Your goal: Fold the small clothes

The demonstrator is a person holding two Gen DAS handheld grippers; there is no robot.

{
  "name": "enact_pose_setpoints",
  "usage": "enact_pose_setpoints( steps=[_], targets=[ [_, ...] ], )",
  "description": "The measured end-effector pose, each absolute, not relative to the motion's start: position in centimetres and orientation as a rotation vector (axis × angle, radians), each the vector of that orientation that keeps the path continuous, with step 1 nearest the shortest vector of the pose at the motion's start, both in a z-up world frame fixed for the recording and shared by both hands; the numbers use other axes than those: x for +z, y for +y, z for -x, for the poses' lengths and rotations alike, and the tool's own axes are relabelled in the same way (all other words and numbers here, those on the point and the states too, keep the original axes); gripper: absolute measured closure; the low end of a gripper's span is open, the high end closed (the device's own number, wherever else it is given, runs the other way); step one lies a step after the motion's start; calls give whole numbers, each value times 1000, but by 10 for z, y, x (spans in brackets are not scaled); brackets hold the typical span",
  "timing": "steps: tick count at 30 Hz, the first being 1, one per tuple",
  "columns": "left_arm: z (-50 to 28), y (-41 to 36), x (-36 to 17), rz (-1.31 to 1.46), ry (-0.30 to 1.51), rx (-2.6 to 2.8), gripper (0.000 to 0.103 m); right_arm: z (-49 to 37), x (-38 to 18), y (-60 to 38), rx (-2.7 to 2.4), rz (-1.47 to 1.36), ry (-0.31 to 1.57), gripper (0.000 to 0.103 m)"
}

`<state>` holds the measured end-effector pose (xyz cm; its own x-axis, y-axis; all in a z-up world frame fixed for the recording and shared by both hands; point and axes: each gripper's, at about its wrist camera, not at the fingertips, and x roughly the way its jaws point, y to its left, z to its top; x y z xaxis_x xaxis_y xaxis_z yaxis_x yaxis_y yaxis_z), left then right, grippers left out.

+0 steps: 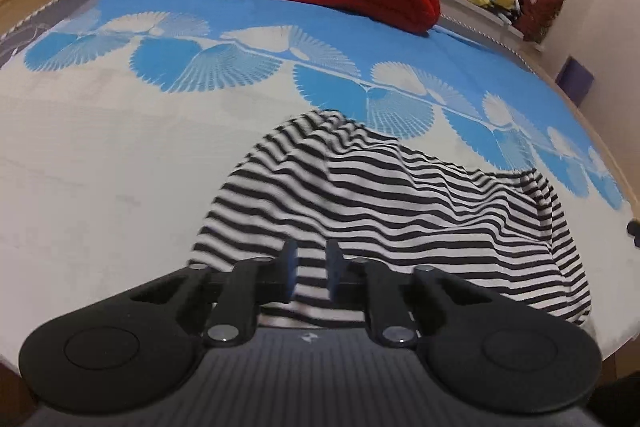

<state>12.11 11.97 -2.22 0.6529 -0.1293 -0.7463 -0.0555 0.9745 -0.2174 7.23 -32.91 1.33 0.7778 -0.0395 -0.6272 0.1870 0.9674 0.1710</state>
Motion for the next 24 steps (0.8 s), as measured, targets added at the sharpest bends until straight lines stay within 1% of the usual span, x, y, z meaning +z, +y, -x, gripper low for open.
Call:
enact_pose_setpoints(
  steps=[4,8,9,10,11,12,14,16,21,24],
  targets=[
    [-119,159,-35,372,917,11,89,-68,11,-329,-139,-157,653,55],
    [-121,191,-65,570,1045,12,88,-61,10,-335,-135,-159,654,55],
    [-122,192,-71,583,1074,9,86,-60,10,-337,-132,-162,654,55],
    [-122,193,-76,591,1100,4,80,-59,10,-338,-128,-164,654,55],
    [-122,193,-80,604,1117,-2,77,-59,10,-339,-126,-164,654,55],
    [-123,194,-86,632,1139,-7,71,-59,10,-339,-129,-163,654,55],
    [-123,197,-97,686,1165,1,69,-57,10,-340,-129,-158,655,55],
    [-123,201,-103,709,1180,46,62,-57,11,-342,-131,-156,654,55],
    [-124,213,-112,819,1168,129,60,-56,12,-350,-143,-165,654,55],
    [-127,213,-116,825,1157,136,59,-54,13,-353,-150,-170,649,55]
  ],
)
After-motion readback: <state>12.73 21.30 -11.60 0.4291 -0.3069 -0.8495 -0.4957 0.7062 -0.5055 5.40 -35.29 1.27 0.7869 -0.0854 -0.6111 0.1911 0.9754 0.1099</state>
